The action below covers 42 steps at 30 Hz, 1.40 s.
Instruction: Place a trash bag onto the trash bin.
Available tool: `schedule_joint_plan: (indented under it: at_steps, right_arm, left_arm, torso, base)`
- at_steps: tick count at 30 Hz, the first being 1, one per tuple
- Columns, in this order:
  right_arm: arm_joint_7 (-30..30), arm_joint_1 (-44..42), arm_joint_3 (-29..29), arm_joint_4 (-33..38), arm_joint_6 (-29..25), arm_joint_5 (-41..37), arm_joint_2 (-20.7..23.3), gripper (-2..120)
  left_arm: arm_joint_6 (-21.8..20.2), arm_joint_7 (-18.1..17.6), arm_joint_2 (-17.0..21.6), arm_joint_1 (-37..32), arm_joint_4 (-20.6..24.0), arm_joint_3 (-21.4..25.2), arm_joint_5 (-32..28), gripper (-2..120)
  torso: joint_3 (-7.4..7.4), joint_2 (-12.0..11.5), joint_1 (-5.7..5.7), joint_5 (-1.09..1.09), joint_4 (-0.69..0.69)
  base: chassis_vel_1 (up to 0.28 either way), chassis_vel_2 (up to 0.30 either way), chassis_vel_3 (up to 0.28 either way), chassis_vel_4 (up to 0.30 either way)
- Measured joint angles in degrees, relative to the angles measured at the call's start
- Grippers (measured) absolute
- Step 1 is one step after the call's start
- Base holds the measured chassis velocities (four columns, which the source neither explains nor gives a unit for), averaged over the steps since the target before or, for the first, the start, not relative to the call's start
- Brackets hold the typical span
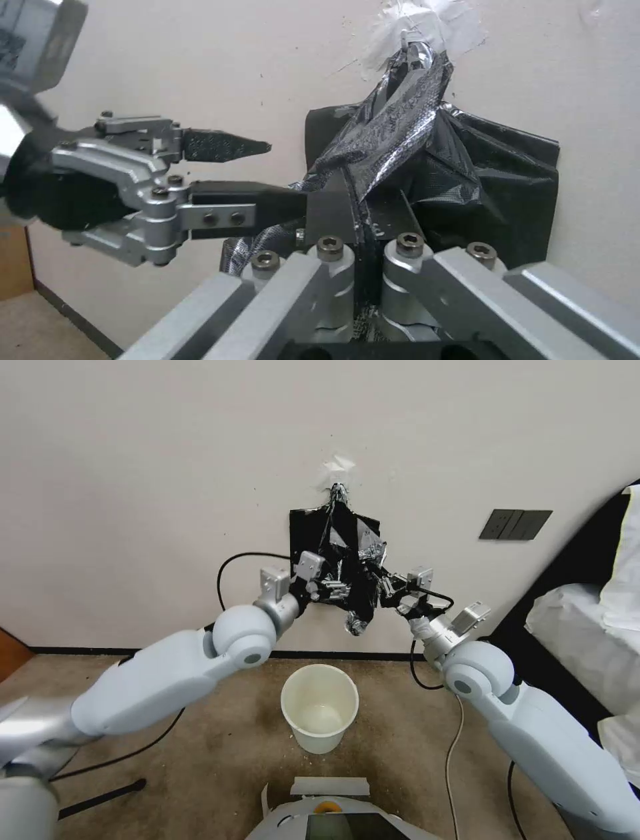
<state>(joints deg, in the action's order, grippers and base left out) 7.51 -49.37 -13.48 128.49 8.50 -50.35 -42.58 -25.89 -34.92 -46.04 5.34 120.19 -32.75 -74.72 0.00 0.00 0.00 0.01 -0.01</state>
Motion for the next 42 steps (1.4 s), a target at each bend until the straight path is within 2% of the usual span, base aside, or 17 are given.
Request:
schedule_joint_plan:
  at_steps: [4, 11, 13, 14, 17, 18, 20, 21, 23, 25, 26, 29, 30, 33, 34, 36, 42]
  right_arm:
    - [0.03, 0.08, -0.25, 0.31, -0.04, -0.31, 0.05, 0]
    - [0.21, -0.12, -1.12, 0.87, -0.04, -1.13, 0.25, 0]
    - [0.23, -0.40, -1.49, 0.91, -0.05, -1.30, 0.41, 0]
    - [0.23, -0.40, -1.49, 0.91, -0.05, -1.30, 0.41, 0]
    - [0.23, -0.47, -1.60, 0.93, -0.09, -1.38, 0.34, 0]
    - [0.23, -0.47, -1.60, 0.93, -0.09, -1.38, 0.34, 0]
    - [0.21, -0.72, -1.53, 0.93, -0.12, -1.25, 0.10, 0]
    - [0.21, -0.72, -1.53, 0.93, -0.12, -1.25, 0.10, 0]
    - [0.19, -0.94, -1.40, 0.95, -0.17, -1.14, 0.00, 0]
    - [0.19, -0.96, -1.39, 1.07, -0.23, -1.19, 0.01, 0]
    - [0.19, -0.96, -1.39, 1.07, -0.23, -1.19, 0.01, 0]
    - [0.27, -0.91, -1.58, 1.23, -0.35, -1.53, 0.26, 0]
    - [0.27, -0.91, -1.58, 1.23, -0.35, -1.53, 0.26, 0]
    - [0.60, -0.71, -1.75, 1.48, -0.39, -2.18, 0.49, 0]
    - [0.60, -0.71, -1.75, 1.48, -0.39, -2.18, 0.49, 0]
    - [0.80, -0.52, -1.78, 1.64, -0.40, -2.42, 0.57, 0]
    - [1.48, -0.84, -2.13, 2.18, -0.43, -2.87, 0.74, 0]
  left_arm:
    - [-2.44, -2.04, -0.89, 1.74, -0.30, -1.14, -3.72, 99]
    - [-4.20, -4.13, -2.40, 2.17, -1.29, -1.81, -4.36, 91]
    - [-4.29, -4.40, -2.63, 2.57, -1.64, -1.92, -4.81, 82]
    - [-4.29, -4.40, -2.63, 2.57, -1.64, -1.92, -4.81, 82]
    - [-4.33, -4.50, -2.70, 3.24, -2.33, -2.23, -4.95, 66]
    - [-4.33, -4.50, -2.70, 3.24, -2.33, -2.23, -4.95, 66]
    - [-4.31, -4.70, -2.79, 3.56, -2.75, -2.25, -5.21, 54]
    - [-4.31, -4.70, -2.79, 3.56, -2.75, -2.25, -5.21, 54]
    - [-4.32, -4.89, -2.66, 3.62, -2.95, -2.25, -5.57, 46]
    - [-4.42, -5.87, -2.40, 3.47, -2.89, -2.24, -5.78, 35]
    - [-4.42, -5.87, -2.40, 3.47, -2.89, -2.24, -5.78, 35]
    - [-4.93, -8.10, -2.23, 2.45, -2.40, -2.26, -5.94, 23]
    - [-4.93, -8.10, -2.23, 2.45, -2.40, -2.26, -5.94, 23]
    - [-5.37, -9.33, -1.87, 2.03, -2.30, -1.86, -6.62, 8]
    - [-5.37, -9.33, -1.87, 2.03, -2.30, -1.86, -6.62, 8]
    - [-5.57, -9.91, -1.53, 2.03, -2.03, -1.54, -7.43, 0]
    - [-3.86, -10.06, -0.46, 0.82, -1.29, -0.05, -7.36, 0]
  torso:
    - [0.00, 0.00, 0.00, -0.01, 0.01]
    - [0.00, 0.00, 0.00, -0.01, 0.00]
    - [0.00, 0.00, 0.00, -0.01, 0.00]
    - [0.00, 0.00, 0.00, -0.01, 0.00]
    - [0.00, 0.00, 0.00, -0.01, 0.01]
    - [0.00, 0.00, 0.00, -0.01, 0.01]
    - [0.00, 0.00, 0.00, -0.01, 0.01]
    - [0.00, 0.00, 0.00, -0.01, 0.01]
    - [0.00, 0.00, 0.00, 0.00, 0.00]
    - [0.00, 0.00, 0.00, -0.01, 0.01]
    - [0.00, 0.00, 0.00, -0.01, 0.01]
    - [0.00, 0.00, 0.00, -0.02, 0.01]
    - [0.00, 0.00, 0.00, -0.02, 0.01]
    - [0.00, 0.00, 0.00, -0.01, 0.00]
    - [0.00, 0.00, 0.00, -0.01, 0.00]
    - [0.00, 0.00, 0.00, -0.01, 0.01]
    - [0.00, 0.00, 0.00, -0.01, 0.00]
  base:
    - [0.000, 0.000, 0.000, 0.000]
    - [0.000, 0.000, 0.000, 0.000]
    - [0.000, 0.000, 0.000, 0.000]
    - [0.000, 0.000, 0.000, 0.000]
    - [0.000, 0.000, 0.000, 0.000]
    - [0.000, 0.000, 0.000, 0.000]
    - [0.000, 0.000, 0.000, 0.000]
    - [0.000, 0.000, 0.000, 0.000]
    - [0.000, 0.000, 0.000, 0.000]
    - [0.000, 0.000, 0.000, 0.000]
    - [0.000, 0.000, 0.000, 0.000]
    - [0.000, 0.000, 0.000, 0.000]
    - [0.000, 0.000, 0.000, 0.000]
    - [0.000, 0.000, 0.000, 0.000]
    - [0.000, 0.000, 0.000, 0.000]
    - [0.000, 0.000, 0.000, 0.000]
    - [0.000, 0.000, 0.000, 0.000]
